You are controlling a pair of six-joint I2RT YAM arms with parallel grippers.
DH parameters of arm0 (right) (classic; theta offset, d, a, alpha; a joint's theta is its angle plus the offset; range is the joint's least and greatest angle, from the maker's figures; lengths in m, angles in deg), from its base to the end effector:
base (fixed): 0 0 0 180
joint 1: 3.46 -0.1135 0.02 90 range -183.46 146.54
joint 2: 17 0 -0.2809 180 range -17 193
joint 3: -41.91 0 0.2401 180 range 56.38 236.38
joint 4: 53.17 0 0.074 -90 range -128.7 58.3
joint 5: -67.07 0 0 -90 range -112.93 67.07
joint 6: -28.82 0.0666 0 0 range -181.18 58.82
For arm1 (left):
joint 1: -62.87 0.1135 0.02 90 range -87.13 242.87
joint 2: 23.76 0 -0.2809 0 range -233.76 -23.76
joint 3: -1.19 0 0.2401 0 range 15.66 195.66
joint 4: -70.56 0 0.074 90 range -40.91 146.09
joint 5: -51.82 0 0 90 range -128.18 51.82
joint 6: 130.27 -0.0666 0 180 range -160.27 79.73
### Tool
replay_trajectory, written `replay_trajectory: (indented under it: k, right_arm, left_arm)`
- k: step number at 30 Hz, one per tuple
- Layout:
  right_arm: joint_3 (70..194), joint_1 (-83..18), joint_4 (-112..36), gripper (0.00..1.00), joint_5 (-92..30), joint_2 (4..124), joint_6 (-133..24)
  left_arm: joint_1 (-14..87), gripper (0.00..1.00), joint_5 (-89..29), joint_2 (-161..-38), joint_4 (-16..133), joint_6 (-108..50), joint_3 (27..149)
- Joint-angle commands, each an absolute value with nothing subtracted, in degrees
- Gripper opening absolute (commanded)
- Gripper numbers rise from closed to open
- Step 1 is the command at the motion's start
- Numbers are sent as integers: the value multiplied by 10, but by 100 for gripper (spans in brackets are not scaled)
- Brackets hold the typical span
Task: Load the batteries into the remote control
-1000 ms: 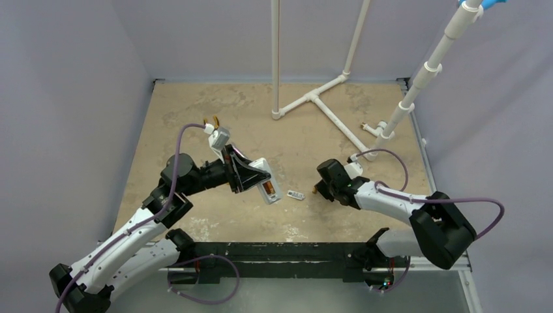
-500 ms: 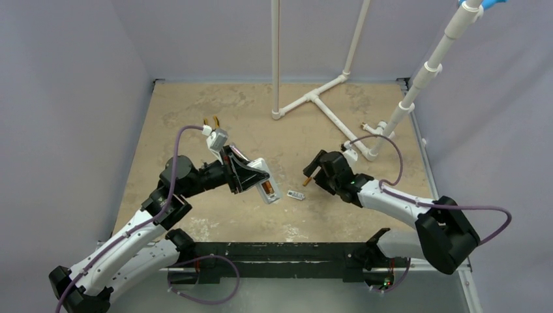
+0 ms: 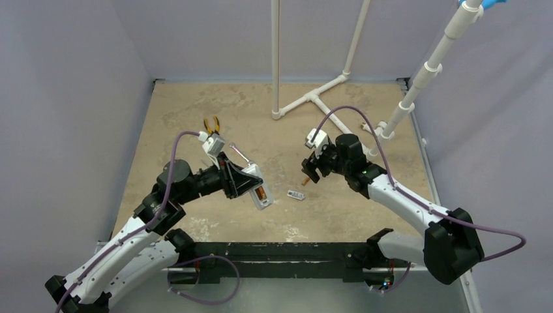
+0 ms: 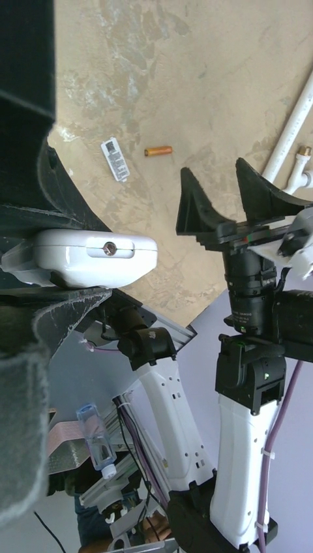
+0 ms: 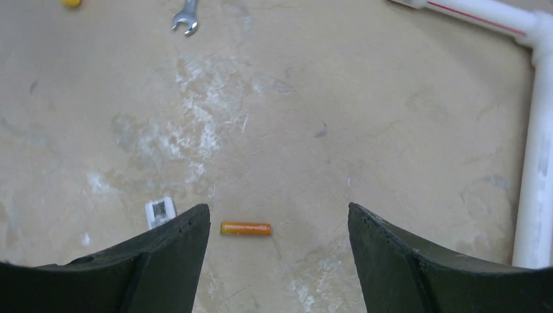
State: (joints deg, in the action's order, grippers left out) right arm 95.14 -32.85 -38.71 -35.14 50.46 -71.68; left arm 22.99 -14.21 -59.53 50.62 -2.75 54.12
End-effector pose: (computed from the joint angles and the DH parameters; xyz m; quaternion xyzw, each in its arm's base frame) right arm 0.2258 0.1433 0.2471 -0.3428 0.7856 0.1734 0.4851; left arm 0.1025 -0.1209 0.3420 0.1578 0.7052 -0.5392 0.4326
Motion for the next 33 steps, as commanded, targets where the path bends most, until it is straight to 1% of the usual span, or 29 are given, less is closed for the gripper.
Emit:
replay_trajectory:
  k: [1,5,7,9,10,11,12,13,15,17,18,21,23,27,33]
  right_arm:
    - [982,-320,-332,74,-508,519,-1007]
    - [1037,-298,-224,76,-655,541,-1189]
    - [1079,-284,-173,76,-671,574,-1226]
    - [1149,-279,-25,75,-673,626,-1341]
    - [1182,-278,45,72,-663,655,-1379]
    - [1221,-279,117,66,-639,690,-1425]
    - [1263,-283,198,57,-623,727,-1488]
    - [1303,-288,279,53,-625,760,-1540]
    - [1335,-294,349,52,-624,797,-1581]
    - [1297,-306,296,44,-601,792,-1554]
    - [1279,-308,258,42,-599,783,-1537]
    - [1253,-308,175,45,-629,756,-1489]
    - [1246,-308,157,48,-609,746,-1490]
    - [1233,-307,133,48,-566,752,-1503]
    - [1213,-308,79,47,-544,768,-1514]
  left_arm:
    - [229,0,-162,-577,472,-50,566]
    - [229,0,-169,-570,452,-51,564]
    - [229,0,-170,-571,445,-50,564]
    - [229,0,-172,-570,441,-50,563]
    - [229,0,-177,-569,441,-48,559]
    - [229,0,-184,-566,443,-45,554]
    - [229,0,-191,-563,446,-43,548]
    - [230,0,-200,-562,450,-40,542]
    - [229,0,-214,-559,459,-37,532]
    - [230,0,-222,-558,475,-28,522]
    - [230,0,-225,-558,481,-24,519]
    - [230,0,-228,-554,488,-19,515]
    - [230,0,-230,-554,487,-21,514]
    - [231,0,-228,-561,476,-31,521]
    - [230,0,-224,-564,474,-28,520]
